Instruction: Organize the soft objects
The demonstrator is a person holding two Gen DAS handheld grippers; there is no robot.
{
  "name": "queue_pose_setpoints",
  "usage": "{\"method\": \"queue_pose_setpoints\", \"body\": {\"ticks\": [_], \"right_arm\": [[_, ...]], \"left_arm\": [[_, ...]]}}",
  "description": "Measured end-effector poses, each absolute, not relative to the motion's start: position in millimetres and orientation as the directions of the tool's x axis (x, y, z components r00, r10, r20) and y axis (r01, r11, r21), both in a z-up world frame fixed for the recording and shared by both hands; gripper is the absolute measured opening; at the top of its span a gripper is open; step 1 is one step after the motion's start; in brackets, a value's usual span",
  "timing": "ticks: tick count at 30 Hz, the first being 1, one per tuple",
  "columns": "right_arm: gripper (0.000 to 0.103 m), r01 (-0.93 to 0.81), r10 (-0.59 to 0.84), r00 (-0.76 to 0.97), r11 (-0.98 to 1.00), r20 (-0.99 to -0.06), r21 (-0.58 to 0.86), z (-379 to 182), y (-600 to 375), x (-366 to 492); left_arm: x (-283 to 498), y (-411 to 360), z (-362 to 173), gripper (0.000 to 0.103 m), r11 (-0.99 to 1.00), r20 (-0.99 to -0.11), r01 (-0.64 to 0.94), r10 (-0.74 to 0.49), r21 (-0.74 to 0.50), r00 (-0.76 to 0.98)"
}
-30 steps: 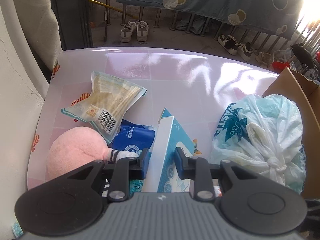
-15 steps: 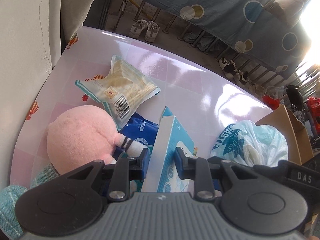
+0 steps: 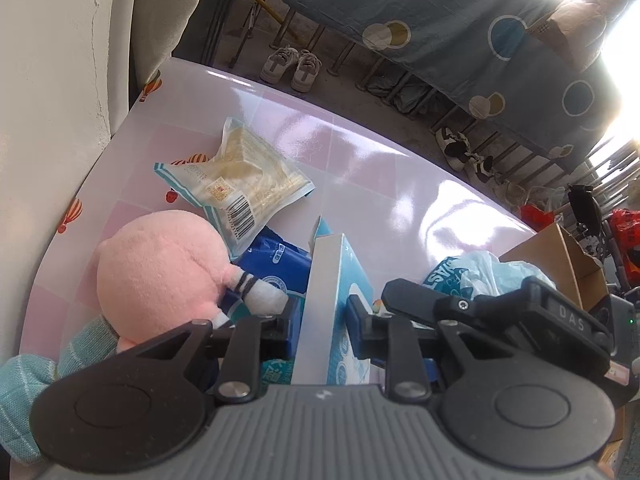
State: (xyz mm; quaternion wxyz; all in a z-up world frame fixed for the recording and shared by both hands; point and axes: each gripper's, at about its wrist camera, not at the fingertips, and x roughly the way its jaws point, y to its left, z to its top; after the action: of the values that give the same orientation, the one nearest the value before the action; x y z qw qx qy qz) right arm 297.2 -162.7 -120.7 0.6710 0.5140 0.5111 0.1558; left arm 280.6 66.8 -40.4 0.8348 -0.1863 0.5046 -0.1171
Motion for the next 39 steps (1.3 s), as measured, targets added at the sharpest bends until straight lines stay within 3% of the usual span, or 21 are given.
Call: {"method": "queue_pose_setpoints", "body": {"ticks": [7,21,39], "right_arm": [[0.076,0.311,0.764,0.441,0.363,-0.472,0.878,-110,-165,287],[0.077,0.225,0.836,0.475,0.186,-0.274,0.957,-66,-184,236],[0.077,0.136,0.824,0.538,0.124,-0.178,0.983,-21,-228,189]], "left_arm": [[260,64,-12,0.022,0.899,-0.775,0.014,-0.386,-0.439,0.5],[188,45,59,0.021,0.912,-0.694,0.123,-0.379,-0.39,0.612],[140,-3,104,0.021,0.915,-0.625,0.252,-0.399,-0.314,0.671]]}}
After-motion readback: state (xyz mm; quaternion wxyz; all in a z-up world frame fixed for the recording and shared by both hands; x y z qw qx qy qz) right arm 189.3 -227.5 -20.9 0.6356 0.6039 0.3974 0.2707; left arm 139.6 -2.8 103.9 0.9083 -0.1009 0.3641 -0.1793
